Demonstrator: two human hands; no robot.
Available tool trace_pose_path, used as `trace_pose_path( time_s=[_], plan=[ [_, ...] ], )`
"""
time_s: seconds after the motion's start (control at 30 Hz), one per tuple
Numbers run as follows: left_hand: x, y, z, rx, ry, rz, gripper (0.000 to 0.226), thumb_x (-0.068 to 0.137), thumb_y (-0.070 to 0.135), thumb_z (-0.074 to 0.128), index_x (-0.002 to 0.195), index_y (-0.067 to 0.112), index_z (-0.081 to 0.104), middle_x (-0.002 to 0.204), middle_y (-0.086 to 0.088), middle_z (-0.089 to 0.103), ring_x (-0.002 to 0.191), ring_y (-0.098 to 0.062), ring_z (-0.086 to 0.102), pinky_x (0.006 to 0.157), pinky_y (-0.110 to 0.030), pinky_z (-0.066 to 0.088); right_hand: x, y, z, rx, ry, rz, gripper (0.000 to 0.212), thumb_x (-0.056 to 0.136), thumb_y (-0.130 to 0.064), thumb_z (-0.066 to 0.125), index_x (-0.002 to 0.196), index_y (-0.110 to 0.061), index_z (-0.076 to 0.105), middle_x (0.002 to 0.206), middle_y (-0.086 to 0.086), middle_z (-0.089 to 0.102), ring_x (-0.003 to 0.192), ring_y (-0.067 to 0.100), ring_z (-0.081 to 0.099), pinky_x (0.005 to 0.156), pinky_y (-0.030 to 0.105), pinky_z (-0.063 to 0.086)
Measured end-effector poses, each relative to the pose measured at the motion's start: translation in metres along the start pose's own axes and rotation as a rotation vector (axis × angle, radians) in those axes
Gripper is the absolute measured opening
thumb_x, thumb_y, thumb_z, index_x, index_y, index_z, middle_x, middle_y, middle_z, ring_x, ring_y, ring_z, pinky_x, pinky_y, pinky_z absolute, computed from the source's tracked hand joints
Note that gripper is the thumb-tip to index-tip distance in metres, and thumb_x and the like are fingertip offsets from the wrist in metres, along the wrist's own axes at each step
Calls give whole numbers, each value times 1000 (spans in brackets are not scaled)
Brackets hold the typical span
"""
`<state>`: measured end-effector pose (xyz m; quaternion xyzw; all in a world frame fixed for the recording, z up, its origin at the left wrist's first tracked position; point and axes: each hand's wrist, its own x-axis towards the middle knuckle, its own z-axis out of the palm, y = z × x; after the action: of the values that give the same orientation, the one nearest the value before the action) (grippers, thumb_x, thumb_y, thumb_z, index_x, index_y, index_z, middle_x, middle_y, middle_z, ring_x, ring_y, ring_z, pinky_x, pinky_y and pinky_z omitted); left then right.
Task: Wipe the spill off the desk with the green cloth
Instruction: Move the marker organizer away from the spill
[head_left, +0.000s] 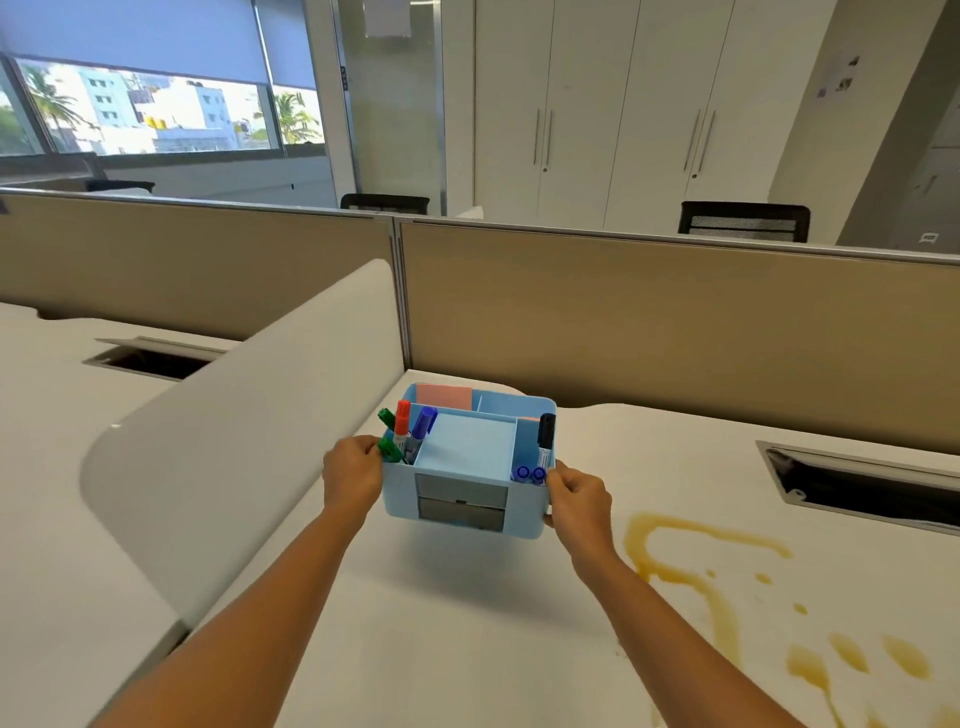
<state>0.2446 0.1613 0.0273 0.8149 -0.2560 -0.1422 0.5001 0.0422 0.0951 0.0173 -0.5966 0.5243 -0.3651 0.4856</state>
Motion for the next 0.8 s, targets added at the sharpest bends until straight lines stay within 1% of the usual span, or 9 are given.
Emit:
trace_pose_path(
  time_s=[0.1,0.23,0.33,0.4,0.57,0.73,0.8],
  plan=[
    [8,-24,-25,7,-9,-15,29,93,9,41,107,0,64,105,-24,66,95,-37,61,84,-47,53,-15,2,30,2,-14,23,29,95,-23,45,114,-8,62,112,17,65,91,23,56,86,53,54],
    [16,-49,-44,5,-39,-40,29,93,8,40,110,0,63,107,-24,66,97,-38,61,88,-50,53,-31,10,59,16,-17,42,28,95,-19,45,111,-5,63,108,18,66,89,25,58,84,53,54],
    [23,-68,-53,5,-61,-63,29,94,7,40,109,-1,63,108,-24,66,97,-38,60,87,-49,52,-42,17,77,18,-6,57,28,95,-17,46,108,-3,66,104,18,68,93,30,61,82,54,53],
    [27,-78,-57,5,-69,-73,30,94,7,39,108,-1,64,107,-24,66,97,-38,60,86,-49,52,-46,19,86,17,-4,66,28,95,-17,46,109,-3,65,105,18,67,96,31,61,82,53,54],
    [33,-90,-61,10,-80,-75,30,94,8,40,113,-1,61,111,-23,65,99,-37,60,87,-48,51,-52,21,101,22,1,76,29,95,-17,45,116,-6,62,108,16,65,94,26,59,84,54,54],
    [42,-93,-63,13,-105,-63,31,95,11,40,116,0,59,114,-23,64,102,-38,60,90,-48,51,-50,22,108,22,27,72,28,95,-16,46,113,-4,63,105,17,66,89,24,57,83,57,53],
    [45,-93,-61,12,-110,-61,31,95,11,40,117,-1,59,115,-24,63,103,-38,59,90,-48,50,-49,23,110,33,44,71,29,95,-16,46,116,-5,62,102,14,66,89,23,58,83,56,53]
  ],
)
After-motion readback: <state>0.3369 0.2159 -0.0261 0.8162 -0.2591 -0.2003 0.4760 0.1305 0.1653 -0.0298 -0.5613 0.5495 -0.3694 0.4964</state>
